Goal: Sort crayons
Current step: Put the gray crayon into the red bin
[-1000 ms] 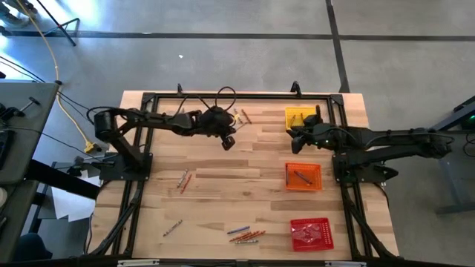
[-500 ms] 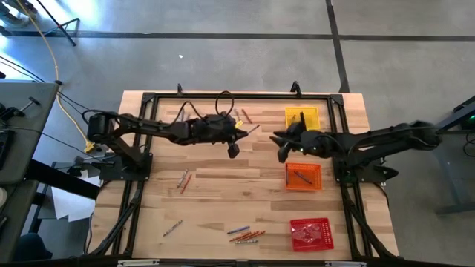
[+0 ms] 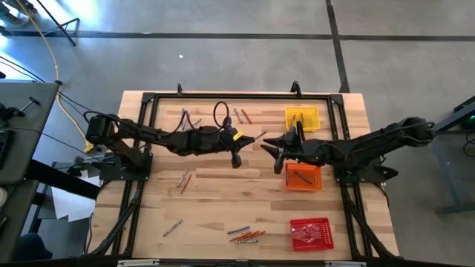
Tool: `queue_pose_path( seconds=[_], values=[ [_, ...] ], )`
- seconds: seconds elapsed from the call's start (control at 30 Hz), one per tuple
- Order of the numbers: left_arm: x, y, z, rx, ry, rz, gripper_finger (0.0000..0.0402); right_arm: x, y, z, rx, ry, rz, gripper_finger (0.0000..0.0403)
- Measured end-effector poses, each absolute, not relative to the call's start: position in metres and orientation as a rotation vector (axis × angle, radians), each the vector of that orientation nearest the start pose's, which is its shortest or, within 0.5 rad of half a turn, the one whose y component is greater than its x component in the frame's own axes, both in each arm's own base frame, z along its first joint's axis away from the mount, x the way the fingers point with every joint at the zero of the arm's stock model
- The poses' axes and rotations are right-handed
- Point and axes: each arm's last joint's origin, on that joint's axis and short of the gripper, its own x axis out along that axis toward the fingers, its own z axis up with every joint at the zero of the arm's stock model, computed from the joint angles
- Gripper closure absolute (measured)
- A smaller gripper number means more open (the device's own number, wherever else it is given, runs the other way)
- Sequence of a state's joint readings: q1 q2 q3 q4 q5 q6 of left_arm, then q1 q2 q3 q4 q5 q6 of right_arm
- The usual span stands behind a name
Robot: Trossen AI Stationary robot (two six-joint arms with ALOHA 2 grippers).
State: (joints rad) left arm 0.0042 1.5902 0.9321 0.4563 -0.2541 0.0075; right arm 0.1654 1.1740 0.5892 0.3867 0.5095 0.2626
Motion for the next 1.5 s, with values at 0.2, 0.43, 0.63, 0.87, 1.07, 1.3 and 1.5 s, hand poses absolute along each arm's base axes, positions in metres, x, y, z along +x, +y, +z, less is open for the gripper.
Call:
queue_pose_path(
  seconds=[0.2, 0.43, 0.63, 0.87, 1.07, 1.3, 1.5],
  values=[
    [0.35, 0.001, 0.247, 0.061, 0.198, 0.248, 0.0402, 0.246, 0.027, 0.25, 0.181, 0.087, -0.35, 0.0293],
    [0.35, -0.007, 0.247, 0.094, 0.192, 0.224, 0.0402, 0.247, 0.027, 0.253, 0.175, 0.054, -0.345, 0.0293],
    [0.35, -0.011, 0.247, 0.108, 0.192, 0.21, 0.0402, 0.247, 0.027, 0.258, 0.166, 0.012, -0.337, 0.0293],
    [0.35, -0.014, 0.248, 0.113, 0.191, 0.197, 0.0401, 0.247, 0.027, 0.259, 0.168, -0.004, -0.336, 0.0294],
    [0.35, -0.013, 0.248, 0.112, 0.191, 0.199, 0.0401, 0.247, 0.028, 0.259, 0.171, -0.004, -0.331, 0.0357],
    [0.349, -0.014, 0.248, 0.118, 0.192, 0.197, 0.0401, 0.247, 0.028, 0.26, 0.171, -0.01, -0.304, 0.0395],
    [0.35, -0.014, 0.248, 0.12, 0.19, 0.196, 0.0397, 0.248, 0.028, 0.26, 0.172, -0.011, -0.301, 0.0398]
  ],
)
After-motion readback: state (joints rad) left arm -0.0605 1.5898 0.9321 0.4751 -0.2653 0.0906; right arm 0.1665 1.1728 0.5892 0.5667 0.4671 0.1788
